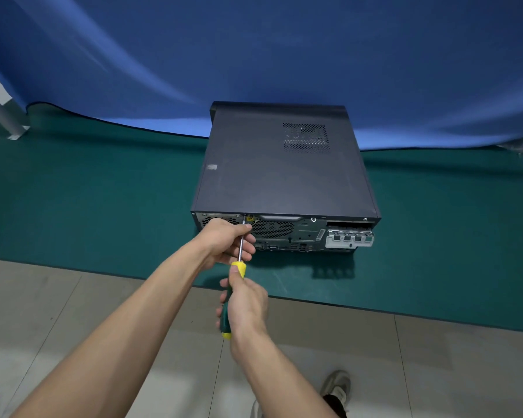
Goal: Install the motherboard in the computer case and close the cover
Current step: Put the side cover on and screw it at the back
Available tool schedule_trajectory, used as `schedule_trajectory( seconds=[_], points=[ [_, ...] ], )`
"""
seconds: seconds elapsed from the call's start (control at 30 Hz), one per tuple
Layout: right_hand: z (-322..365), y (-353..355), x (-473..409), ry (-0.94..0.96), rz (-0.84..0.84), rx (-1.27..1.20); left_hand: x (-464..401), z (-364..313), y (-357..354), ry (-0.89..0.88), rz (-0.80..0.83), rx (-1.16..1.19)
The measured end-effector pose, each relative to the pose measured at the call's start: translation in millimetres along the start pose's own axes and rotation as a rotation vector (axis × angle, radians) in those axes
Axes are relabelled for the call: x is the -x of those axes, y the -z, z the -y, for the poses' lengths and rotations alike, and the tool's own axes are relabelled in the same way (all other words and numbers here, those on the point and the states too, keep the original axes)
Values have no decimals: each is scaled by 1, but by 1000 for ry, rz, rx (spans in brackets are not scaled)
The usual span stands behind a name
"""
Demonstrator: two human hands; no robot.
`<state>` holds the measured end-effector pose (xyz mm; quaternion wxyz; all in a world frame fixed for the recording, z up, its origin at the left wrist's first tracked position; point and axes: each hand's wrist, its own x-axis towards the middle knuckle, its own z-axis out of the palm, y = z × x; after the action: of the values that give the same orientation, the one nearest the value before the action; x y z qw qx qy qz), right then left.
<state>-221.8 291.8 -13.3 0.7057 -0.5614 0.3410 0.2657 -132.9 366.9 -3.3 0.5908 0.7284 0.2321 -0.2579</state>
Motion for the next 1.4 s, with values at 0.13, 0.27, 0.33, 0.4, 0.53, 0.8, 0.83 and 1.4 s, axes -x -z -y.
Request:
schedule_trajectory(
  seconds=[0.13,0.27,0.33,0.4,0.53,0.8,0.83,1.4],
  points=[
    [2,3,7,-170,215,-286,3,1,5,-4,23,28],
    [2,5,6,-164,200,-195,5,1,2,-13,1,31],
    [4,6,2,-88,92,-6,4,1,0,-11,-11,54],
    [4,8,-4,-1,-13,128,3,2,-3,-5,-18,89],
    [9,12,-3,-22,22,100,0,3,-5,-3,-30,115],
    [58,36,16,-173,236,27,-2,-3,-35,-65,-184,418],
    [66,43,17,-147,237,78,-2,-8,-36,-82,-179,407],
    [238,184,-51,384,-6,144,-100,-131,-142,-303,-404,-375]
  ],
)
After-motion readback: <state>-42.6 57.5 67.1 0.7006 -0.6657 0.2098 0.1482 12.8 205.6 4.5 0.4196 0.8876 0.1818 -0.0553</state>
